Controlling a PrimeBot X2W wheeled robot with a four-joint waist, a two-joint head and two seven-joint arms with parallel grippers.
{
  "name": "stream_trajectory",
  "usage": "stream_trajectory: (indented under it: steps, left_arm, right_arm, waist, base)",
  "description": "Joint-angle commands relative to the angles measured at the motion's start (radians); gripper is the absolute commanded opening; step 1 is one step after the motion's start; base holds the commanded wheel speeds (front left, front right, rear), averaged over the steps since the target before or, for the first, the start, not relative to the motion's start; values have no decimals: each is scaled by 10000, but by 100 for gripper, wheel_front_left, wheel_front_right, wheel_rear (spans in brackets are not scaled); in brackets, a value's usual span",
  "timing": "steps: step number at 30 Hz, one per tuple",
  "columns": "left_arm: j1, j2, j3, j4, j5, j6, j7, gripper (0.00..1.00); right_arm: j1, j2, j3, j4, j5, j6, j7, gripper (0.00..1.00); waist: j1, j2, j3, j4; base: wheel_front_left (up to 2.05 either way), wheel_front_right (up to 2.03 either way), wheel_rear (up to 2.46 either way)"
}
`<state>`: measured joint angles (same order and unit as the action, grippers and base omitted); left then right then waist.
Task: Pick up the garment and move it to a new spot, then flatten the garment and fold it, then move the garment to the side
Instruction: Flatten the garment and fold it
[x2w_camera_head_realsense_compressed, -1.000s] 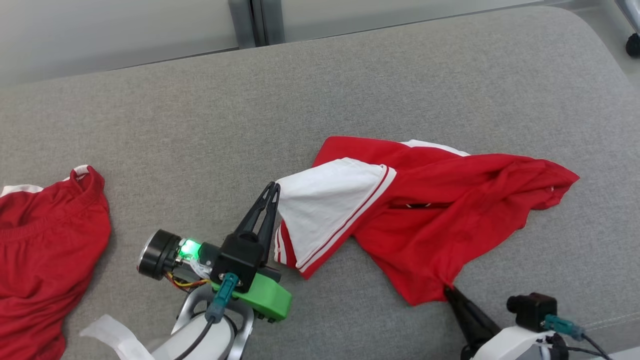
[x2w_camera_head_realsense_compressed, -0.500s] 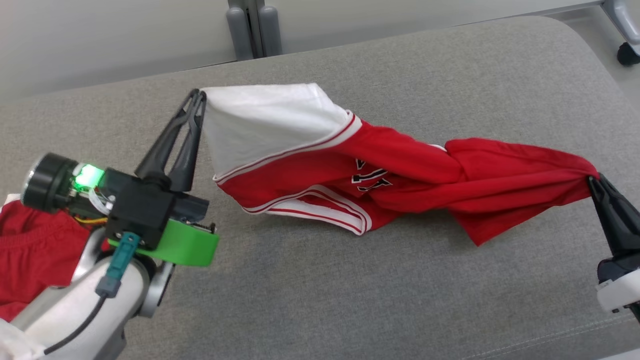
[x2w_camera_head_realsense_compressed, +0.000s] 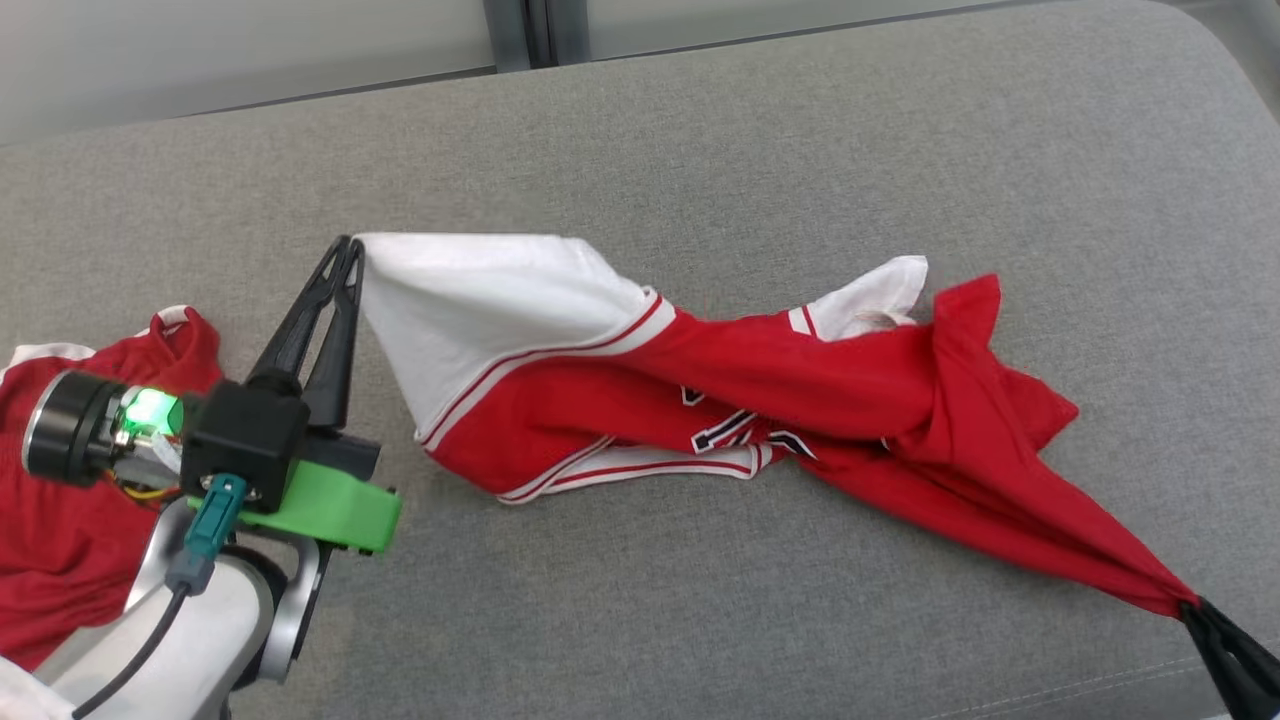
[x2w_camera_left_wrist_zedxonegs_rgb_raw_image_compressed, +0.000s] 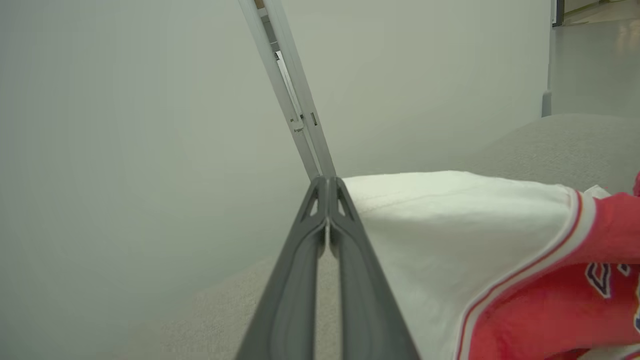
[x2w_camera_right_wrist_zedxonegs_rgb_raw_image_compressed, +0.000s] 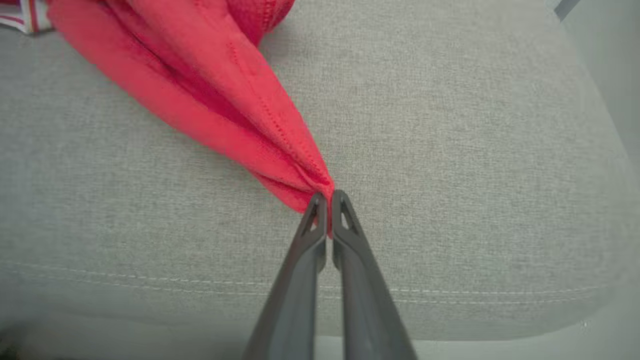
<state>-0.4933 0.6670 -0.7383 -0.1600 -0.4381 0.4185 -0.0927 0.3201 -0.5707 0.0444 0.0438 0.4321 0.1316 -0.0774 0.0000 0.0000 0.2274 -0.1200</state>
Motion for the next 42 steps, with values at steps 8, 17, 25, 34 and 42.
stream_trajectory:
  steps: [8, 17, 25, 34, 42]
  left_arm:
    - [1269, 129, 87, -219, -387, 708, -102, 0]
    - [1797, -62, -64, -267, -538, 889, -238, 0]
    - [1622, -231, -102, -95, -532, 847, -429, 0]
    - [1109, -739, -411, 318, -443, 468, -523, 0]
    - [1201, -887, -446, 498, -556, 487, -675, 0]
  right_arm:
    - [68, 774, -704, 1594, -123, -18, 598, 0]
    - [-520, 671, -1414, 538, 883, -18, 896, 100]
    - [-2109, 227, -602, -690, 2247, -17, 1464, 100]
    - [-3100, 109, 1326, -438, 3810, -17, 1951, 100]
    - [-1988, -126, 1638, -1855, 4011, -15, 2842, 100]
  waist:
    - [0, 0, 54, -47]
    - [0, 0, -2, 209]
    - [0, 0, 63, 406]
    - [0, 0, 64, 985]
    - [0, 0, -57, 1043]
  base:
    - [0, 0, 0]
    - [0, 0, 0]
    - [0, 0, 0]
    - [0, 0, 0]
    - [0, 0, 0]
